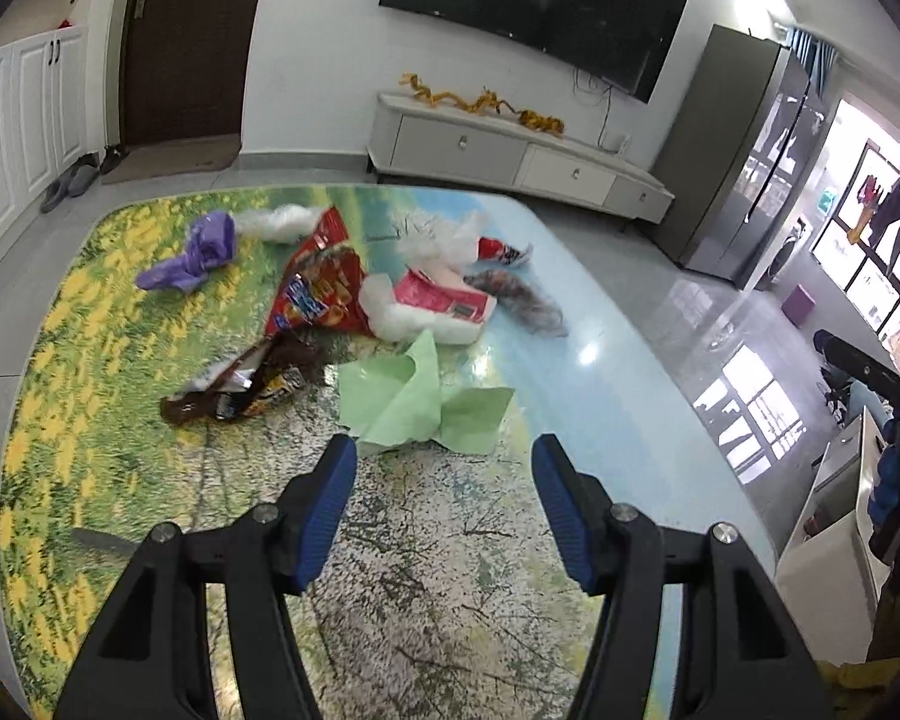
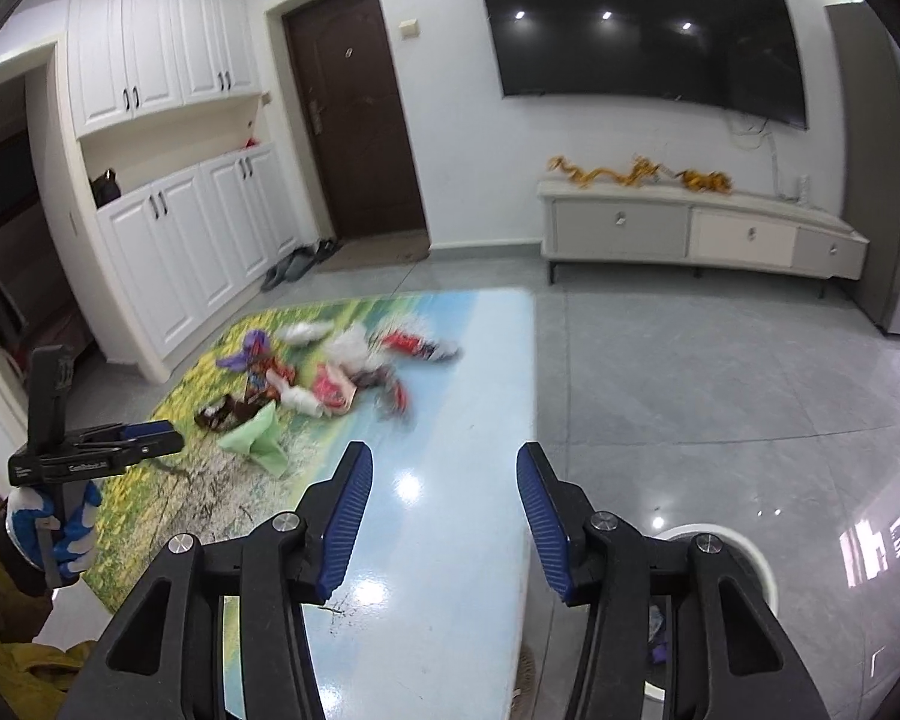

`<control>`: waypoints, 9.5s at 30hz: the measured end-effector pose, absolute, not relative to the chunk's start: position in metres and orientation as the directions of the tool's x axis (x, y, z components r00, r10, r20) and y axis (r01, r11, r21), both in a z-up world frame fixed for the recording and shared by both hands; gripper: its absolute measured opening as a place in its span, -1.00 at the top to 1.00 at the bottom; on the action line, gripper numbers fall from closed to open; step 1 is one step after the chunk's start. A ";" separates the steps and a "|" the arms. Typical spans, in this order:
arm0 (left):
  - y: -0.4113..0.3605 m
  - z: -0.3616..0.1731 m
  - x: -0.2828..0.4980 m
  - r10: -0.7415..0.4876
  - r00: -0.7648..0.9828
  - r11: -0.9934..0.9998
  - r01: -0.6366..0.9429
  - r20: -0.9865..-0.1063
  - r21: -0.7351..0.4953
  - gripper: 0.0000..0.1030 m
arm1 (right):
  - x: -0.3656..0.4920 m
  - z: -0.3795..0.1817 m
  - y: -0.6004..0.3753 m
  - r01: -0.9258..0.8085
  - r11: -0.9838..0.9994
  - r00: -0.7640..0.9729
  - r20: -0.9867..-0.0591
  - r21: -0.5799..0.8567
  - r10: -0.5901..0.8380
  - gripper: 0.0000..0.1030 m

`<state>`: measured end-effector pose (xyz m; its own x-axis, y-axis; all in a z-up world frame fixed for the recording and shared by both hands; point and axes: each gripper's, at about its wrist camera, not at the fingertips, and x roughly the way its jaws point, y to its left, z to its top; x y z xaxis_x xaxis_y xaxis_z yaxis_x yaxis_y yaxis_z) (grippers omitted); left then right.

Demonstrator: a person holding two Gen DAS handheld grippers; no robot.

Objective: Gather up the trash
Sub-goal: 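Move both open tools back over the trash on the table, then grasp the green plastic sheet with the left tool, then grasp the red-and-clear wrapper with the right tool, then carry the green sheet and the red wrapper with both tools over the trash bin, then open the left tool to drop the green sheet while the right tool drops the red wrapper into the bin, then move both open tools back over the remaining trash on the table, then grasp the brown snack wrapper with the left tool while the right tool grasps a white tissue, then lift the brown wrapper and the tissue with both tools and carry them over the bin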

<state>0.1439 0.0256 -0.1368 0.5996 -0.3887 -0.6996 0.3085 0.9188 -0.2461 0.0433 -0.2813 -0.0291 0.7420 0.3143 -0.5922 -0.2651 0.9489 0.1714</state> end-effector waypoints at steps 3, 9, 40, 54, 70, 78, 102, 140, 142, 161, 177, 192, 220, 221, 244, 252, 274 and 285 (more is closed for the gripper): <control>0.014 -0.149 0.158 -0.380 0.591 0.920 0.319 -0.712 -0.226 -0.15 | 0.061 -0.045 -0.274 -0.282 0.943 0.709 -0.624 0.177 0.329 0.08; -0.005 -0.162 0.193 -0.342 0.596 0.930 0.325 -0.727 -0.172 -0.15 | 0.095 -0.068 -0.268 -0.309 0.931 0.664 -0.657 0.195 0.358 0.08; 0.002 -0.190 0.198 -0.432 0.555 0.898 0.341 -0.711 -0.278 0.53 | 0.246 -0.155 -0.186 -0.418 0.886 0.490 -0.771 0.202 0.407 0.87; 0.000 -0.150 0.146 -0.457 0.608 0.888 0.354 -0.649 -0.293 0.55 | 0.143 -0.114 -0.240 -0.345 0.918 0.588 -0.718 0.195 0.374 0.88; -0.036 -0.082 0.098 -0.505 0.645 0.860 0.430 -0.574 -0.274 0.55 | 0.027 -0.062 -0.305 -0.236 0.950 0.727 -0.612 0.205 0.312 0.88; -0.132 -0.064 0.115 -0.553 0.553 0.806 0.545 -0.623 -0.232 0.55 | -0.005 -0.079 -0.393 -0.067 0.966 0.787 -0.582 0.251 0.206 0.88; -0.428 -0.161 0.208 -0.614 0.158 0.623 0.698 -0.773 -0.352 0.37 | 0.039 -0.217 -0.533 0.274 0.887 0.653 -0.749 0.372 0.112 0.82; -0.178 -0.015 0.083 -0.439 0.728 0.874 0.481 -0.527 -0.063 -0.12 | -0.046 -0.066 -0.447 0.173 0.942 0.834 -0.552 0.286 0.015 -0.16; -0.153 -0.007 0.063 -0.386 0.777 0.903 0.429 -0.497 -0.030 -0.17 | -0.050 -0.048 -0.432 0.147 0.952 0.851 -0.524 0.267 0.016 -0.18; -0.043 0.016 -0.023 -0.147 0.941 0.985 0.166 -0.305 0.038 -0.35 | -0.081 0.024 -0.344 -0.042 0.987 0.916 -0.388 0.156 0.100 -0.35; -0.030 0.012 -0.018 -0.034 0.957 0.994 0.062 -0.287 0.091 -0.62 | -0.071 0.045 -0.310 -0.149 0.981 0.937 -0.301 0.124 0.180 -1.00; -0.002 0.000 0.016 -0.015 0.936 0.995 0.049 -0.352 0.087 -0.62 | -0.035 0.043 -0.293 -0.182 0.975 0.942 -0.261 0.130 0.211 -1.00; 0.075 -0.146 0.198 -0.207 0.672 0.954 0.300 -0.711 0.006 -0.47 | 0.187 -0.081 -0.118 -0.571 0.808 0.514 -0.703 0.148 0.492 0.01; 0.074 -0.150 0.203 -0.208 0.664 0.952 0.307 -0.718 0.009 -0.46 | 0.192 -0.086 -0.112 -0.582 0.800 0.500 -0.712 0.145 0.493 0.01; 0.080 -0.193 0.231 -0.267 0.570 0.946 0.310 -0.777 -0.097 0.30 | 0.242 -0.152 -0.045 -0.679 0.730 0.393 -0.805 0.071 0.444 0.61; 0.081 -0.190 0.209 -0.290 0.567 0.950 0.270 -0.771 -0.158 0.58 | 0.218 -0.147 -0.049 -0.703 0.702 0.359 -0.798 0.111 0.485 0.74; 0.071 -0.146 0.098 -0.319 0.634 0.947 0.225 -0.704 -0.227 0.66 | 0.126 -0.142 -0.104 -0.653 0.748 0.350 -0.830 0.116 0.434 0.73; 0.045 -0.131 0.071 -0.320 0.650 0.946 0.257 -0.689 -0.197 0.66 | 0.094 -0.141 -0.120 -0.668 0.735 0.352 -0.824 0.111 0.445 0.74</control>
<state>0.0713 0.0447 -0.1313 0.6500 -0.3200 -0.6892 0.2573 0.9461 -0.1966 0.0945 -0.1204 -0.1411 0.3523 0.4445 -0.8236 -0.6684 0.7355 0.1111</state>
